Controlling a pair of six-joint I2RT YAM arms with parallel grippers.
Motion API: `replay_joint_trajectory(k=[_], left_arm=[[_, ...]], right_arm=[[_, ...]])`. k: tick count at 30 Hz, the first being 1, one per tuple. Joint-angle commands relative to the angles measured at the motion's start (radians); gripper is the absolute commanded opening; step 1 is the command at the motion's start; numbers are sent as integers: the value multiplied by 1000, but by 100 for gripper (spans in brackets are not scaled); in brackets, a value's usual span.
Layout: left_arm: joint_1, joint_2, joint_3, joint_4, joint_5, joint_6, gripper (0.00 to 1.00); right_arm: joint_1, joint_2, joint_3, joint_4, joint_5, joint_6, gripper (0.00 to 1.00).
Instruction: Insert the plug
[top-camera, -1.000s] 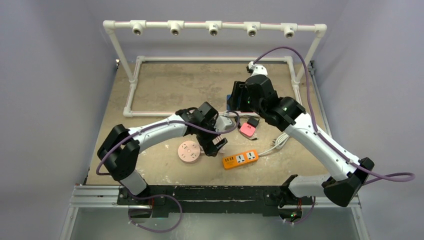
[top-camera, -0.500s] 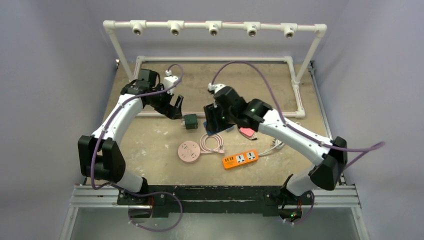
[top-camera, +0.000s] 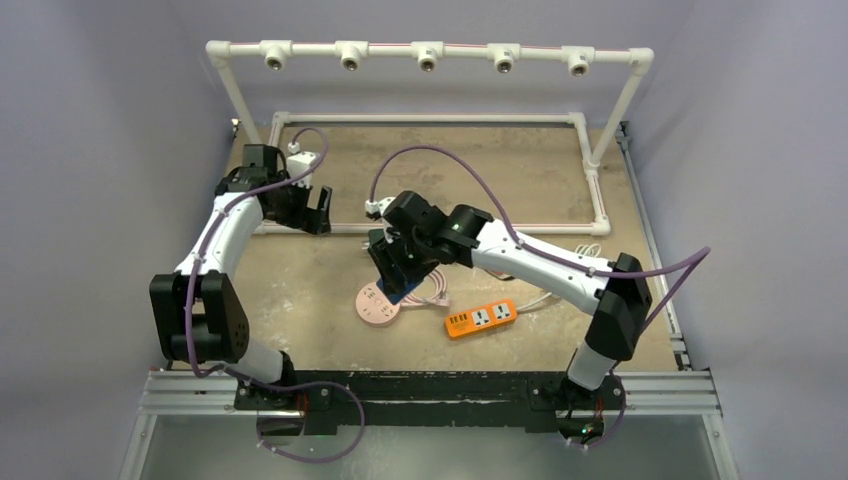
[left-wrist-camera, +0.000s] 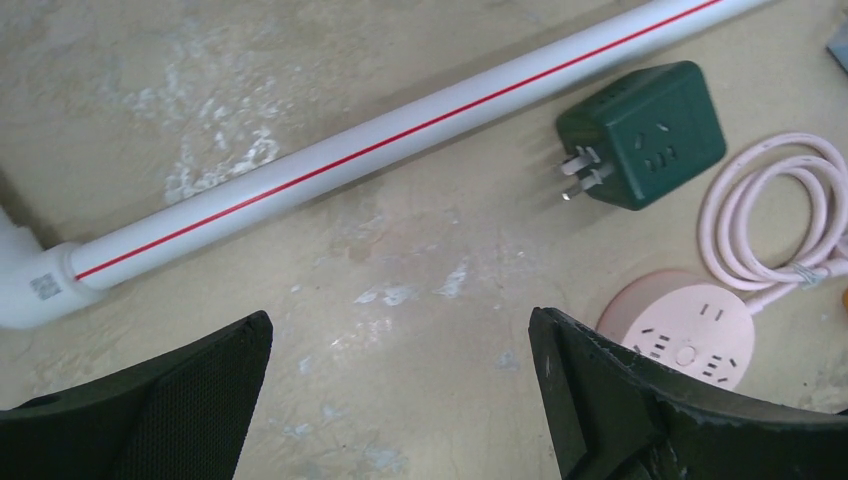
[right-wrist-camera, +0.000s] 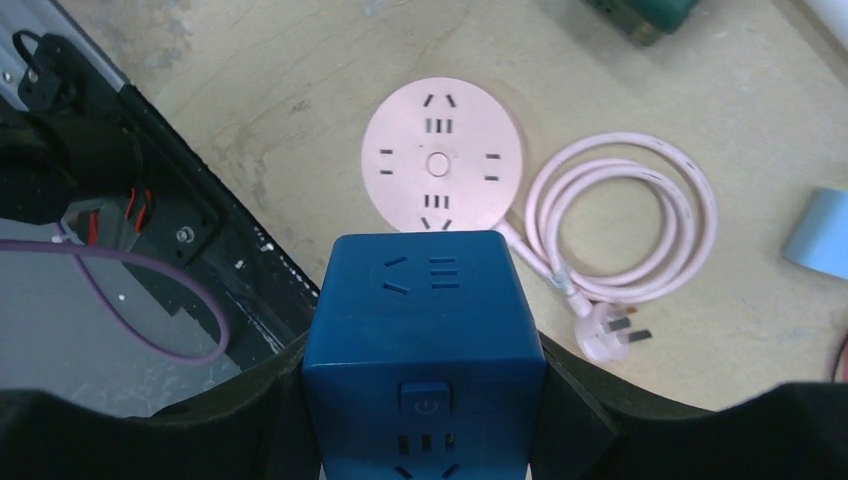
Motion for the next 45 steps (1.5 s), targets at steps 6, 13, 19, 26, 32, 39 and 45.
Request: replay_joint_trajectory(k=[6, 13, 19, 26, 32, 39, 45], left_arm=[[91, 20, -73, 87, -132, -31, 92], [91, 16, -123, 116, -126, -21, 91], [91, 19, -126, 108, -129, 23, 89], [91, 34, -132, 107, -100, 28, 89], [91, 34, -136, 101, -99, 37, 89], [91, 30, -143, 100, -98, 41, 89], [91, 27, -143, 89, -95, 54, 89]], right_arm=[[51, 119, 137, -55, -73, -111, 0], [70, 223, 247, -135, -14, -142, 0], [74, 268, 267, -127, 18, -154, 0], [82, 294, 266, -127, 56, -160, 0], [100, 311, 252, -115, 52, -160, 0], [113, 311, 225, -108, 66, -155, 0], [116, 315, 210, -101, 94, -147, 0]])
